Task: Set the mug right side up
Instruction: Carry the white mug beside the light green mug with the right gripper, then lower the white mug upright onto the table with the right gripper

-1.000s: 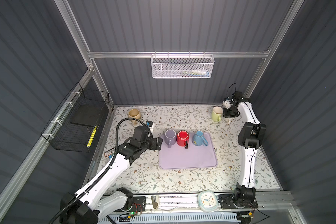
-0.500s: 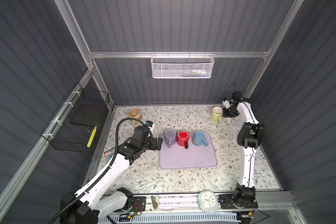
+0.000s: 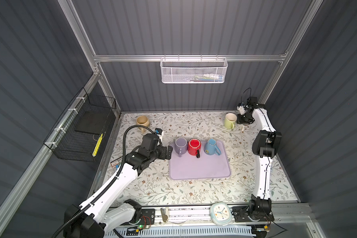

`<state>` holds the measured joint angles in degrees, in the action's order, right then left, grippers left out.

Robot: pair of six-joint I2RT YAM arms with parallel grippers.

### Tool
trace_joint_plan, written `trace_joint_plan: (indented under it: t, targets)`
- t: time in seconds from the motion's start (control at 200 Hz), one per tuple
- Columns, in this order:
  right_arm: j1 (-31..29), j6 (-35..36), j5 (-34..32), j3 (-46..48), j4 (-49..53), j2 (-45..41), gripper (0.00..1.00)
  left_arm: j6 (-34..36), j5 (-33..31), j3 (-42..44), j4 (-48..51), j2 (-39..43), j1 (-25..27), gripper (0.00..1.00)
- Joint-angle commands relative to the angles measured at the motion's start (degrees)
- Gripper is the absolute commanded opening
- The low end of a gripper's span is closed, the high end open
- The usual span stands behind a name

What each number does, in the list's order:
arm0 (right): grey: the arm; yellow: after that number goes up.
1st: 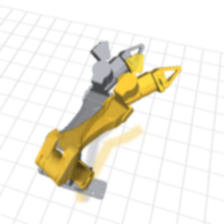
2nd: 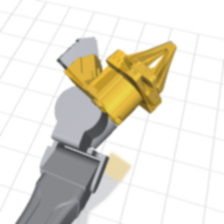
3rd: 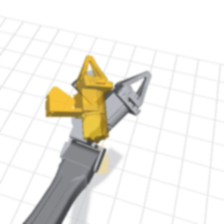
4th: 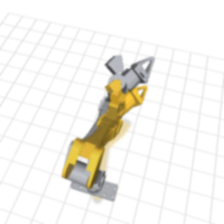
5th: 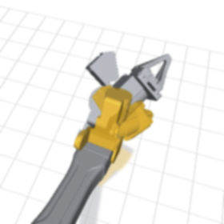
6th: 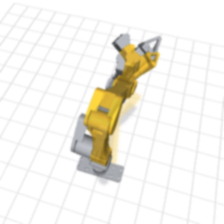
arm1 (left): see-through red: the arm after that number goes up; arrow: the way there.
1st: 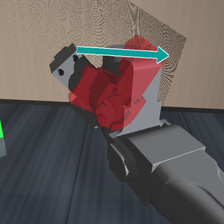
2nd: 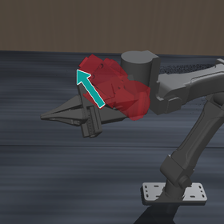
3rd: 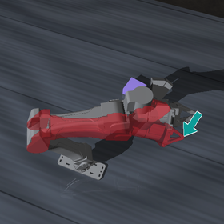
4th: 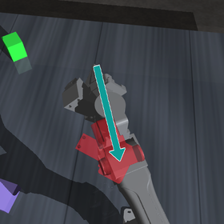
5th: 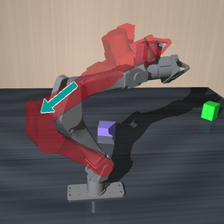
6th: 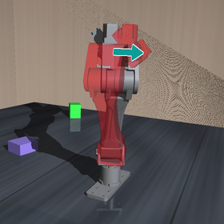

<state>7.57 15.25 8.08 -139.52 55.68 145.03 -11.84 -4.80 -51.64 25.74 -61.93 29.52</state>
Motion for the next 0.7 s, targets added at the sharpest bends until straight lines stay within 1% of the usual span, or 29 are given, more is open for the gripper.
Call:
trace_joint_plan:
  t: [0.0,0.345,0.69]
  targets:
    - [0.0,0.0,-0.4,-1.5,0.1,0.2,0.34,-0.6,-0.9,-0.9,0.5,0.7,-0.3,1.0]
    - [0.0,1.4,-0.8,-2.7,-0.6,0.1,0.35,-0.7,-1.2,-0.7,0.5,0.8,-0.3,1.0]
    - [0.2,2.1,-0.3,-3.7,-1.1,0.8,0.36,-0.7,-0.8,-1.6,0.1,-1.0,-0.3,1.0]
